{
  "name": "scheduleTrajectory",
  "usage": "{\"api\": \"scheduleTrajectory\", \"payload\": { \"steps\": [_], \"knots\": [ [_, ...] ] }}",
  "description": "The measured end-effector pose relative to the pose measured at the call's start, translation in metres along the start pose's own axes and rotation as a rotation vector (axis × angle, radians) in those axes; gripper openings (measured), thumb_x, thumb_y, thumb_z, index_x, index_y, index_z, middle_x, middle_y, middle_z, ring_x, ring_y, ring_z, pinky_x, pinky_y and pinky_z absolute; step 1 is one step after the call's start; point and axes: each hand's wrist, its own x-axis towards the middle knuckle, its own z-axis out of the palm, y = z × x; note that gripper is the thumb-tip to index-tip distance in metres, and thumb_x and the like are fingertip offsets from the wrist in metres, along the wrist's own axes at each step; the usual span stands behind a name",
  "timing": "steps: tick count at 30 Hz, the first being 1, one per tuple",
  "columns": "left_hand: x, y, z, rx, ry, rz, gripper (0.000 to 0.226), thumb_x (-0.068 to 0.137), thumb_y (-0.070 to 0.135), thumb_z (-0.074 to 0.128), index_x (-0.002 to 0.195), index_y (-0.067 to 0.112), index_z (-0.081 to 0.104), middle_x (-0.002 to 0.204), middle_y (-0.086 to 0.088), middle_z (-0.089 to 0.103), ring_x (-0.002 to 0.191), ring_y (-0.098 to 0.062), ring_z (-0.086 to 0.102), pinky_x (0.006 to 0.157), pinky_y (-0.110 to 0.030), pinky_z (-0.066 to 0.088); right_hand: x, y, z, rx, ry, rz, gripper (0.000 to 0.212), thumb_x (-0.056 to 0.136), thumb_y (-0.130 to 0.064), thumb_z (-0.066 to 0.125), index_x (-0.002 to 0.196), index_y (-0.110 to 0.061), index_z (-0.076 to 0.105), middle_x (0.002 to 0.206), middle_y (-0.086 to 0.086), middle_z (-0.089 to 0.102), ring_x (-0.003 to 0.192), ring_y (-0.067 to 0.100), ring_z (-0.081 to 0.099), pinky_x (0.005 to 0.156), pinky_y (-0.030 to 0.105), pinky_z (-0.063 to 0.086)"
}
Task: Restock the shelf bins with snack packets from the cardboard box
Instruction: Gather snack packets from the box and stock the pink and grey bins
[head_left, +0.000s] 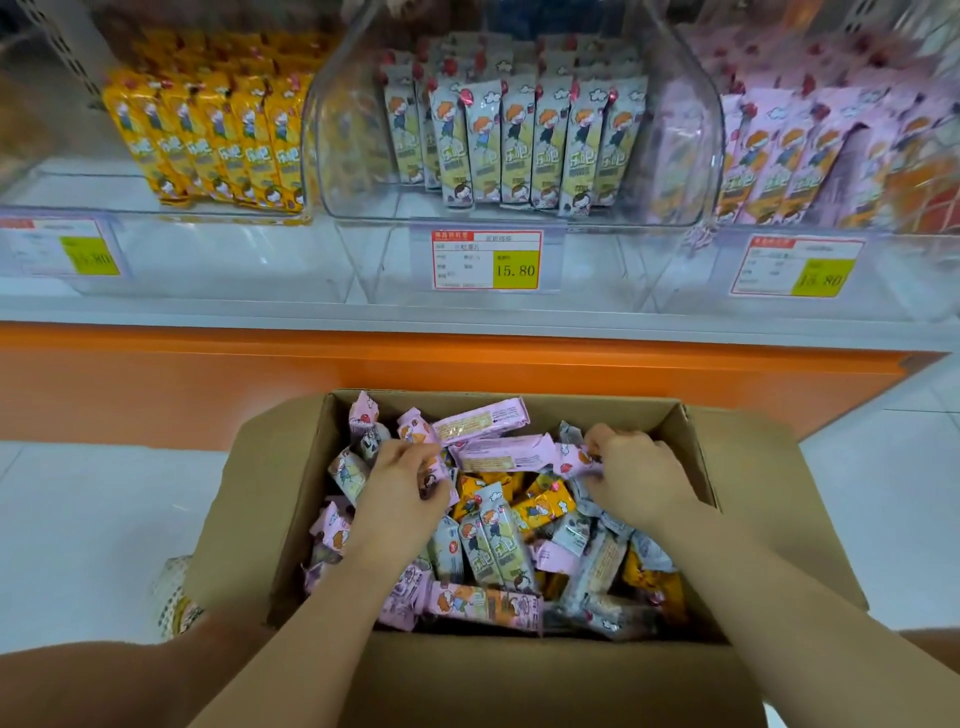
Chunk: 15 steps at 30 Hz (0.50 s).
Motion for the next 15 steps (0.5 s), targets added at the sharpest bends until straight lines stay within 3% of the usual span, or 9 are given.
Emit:
{"api": "scheduleTrajectory", "payload": {
  "steps": [3, 5, 7, 9, 12, 13, 15],
  "knots": [
    [0.002, 0.002, 0.001, -0.067, 0.037, -0.025, 0.044, 0.092, 0.019, 0.06, 0.135, 0.017, 0.048, 0.134, -0.003, 0.035, 0.077, -0.015, 0.053, 0.076, -0.011, 0.033, -0.007, -0.003, -0.003, -0.034, -0.083, -0.054, 0.038, 0.097, -0.036, 0.044, 0.131, -0.018, 0.045, 0.087, 0.001, 0.059, 0.077, 0.02, 0.056, 0.061, 0.029, 0.036],
    [0.004, 0.005, -0.001, -0.152, 0.063, -0.066, 0.048, 0.091, 0.015, 0.061, 0.137, 0.017, 0.046, 0.133, -0.006, 0.034, 0.07, -0.014, 0.05, 0.074, -0.012, 0.033, -0.014, -0.005, -0.004, 0.009, -0.149, -0.057, 0.045, 0.099, -0.035, 0.041, 0.139, -0.015, 0.036, 0.077, 0.0, 0.05, 0.058, 0.014, 0.041, 0.048, 0.027, 0.027],
    [0.007, 0.008, -0.002, -0.238, 0.074, -0.125, 0.053, 0.091, 0.015, 0.063, 0.139, 0.017, 0.042, 0.136, -0.007, 0.032, 0.072, -0.007, 0.047, 0.08, -0.018, 0.035, -0.02, -0.007, -0.006, 0.032, -0.189, -0.055, 0.047, 0.1, -0.033, 0.041, 0.142, -0.013, 0.031, 0.095, 0.008, 0.058, 0.064, 0.019, 0.042, 0.046, 0.026, 0.027],
    [0.01, 0.013, -0.003, -0.307, 0.053, -0.194, 0.058, 0.09, 0.015, 0.063, 0.143, 0.018, 0.037, 0.143, -0.008, 0.027, 0.079, -0.011, 0.048, 0.08, -0.017, 0.035, -0.024, -0.005, -0.009, 0.049, -0.225, -0.057, 0.045, 0.099, -0.033, 0.044, 0.139, -0.014, 0.033, 0.109, 0.01, 0.06, 0.069, 0.02, 0.045, 0.049, 0.028, 0.033],
    [0.011, 0.024, -0.001, -0.364, 0.035, -0.265, 0.069, 0.091, 0.013, 0.063, 0.149, 0.019, 0.026, 0.149, -0.009, 0.016, 0.066, -0.003, 0.046, 0.065, -0.01, 0.035, -0.03, -0.001, -0.018, 0.072, -0.276, -0.065, 0.043, 0.096, -0.039, 0.05, 0.131, -0.017, 0.04, 0.093, 0.0, 0.058, 0.071, 0.018, 0.048, 0.052, 0.028, 0.035],
    [0.011, 0.028, 0.0, -0.389, 0.033, -0.278, 0.072, 0.09, 0.013, 0.063, 0.15, 0.02, 0.023, 0.15, -0.009, 0.013, 0.068, -0.003, 0.047, 0.068, -0.015, 0.038, -0.032, 0.001, -0.022, 0.079, -0.287, -0.068, 0.042, 0.094, -0.041, 0.052, 0.127, -0.017, 0.042, 0.082, -0.005, 0.053, 0.071, 0.018, 0.049, 0.052, 0.028, 0.035],
    [0.012, 0.033, 0.002, -0.448, 0.031, -0.309, 0.078, 0.09, 0.012, 0.065, 0.151, 0.022, 0.018, 0.153, -0.01, 0.009, 0.089, -0.013, 0.05, 0.088, -0.027, 0.043, -0.036, 0.006, -0.028, 0.127, -0.288, -0.084, 0.037, 0.092, -0.044, 0.054, 0.118, -0.019, 0.045, 0.071, -0.009, 0.045, 0.066, 0.014, 0.048, 0.052, 0.026, 0.033]
  ]
}}
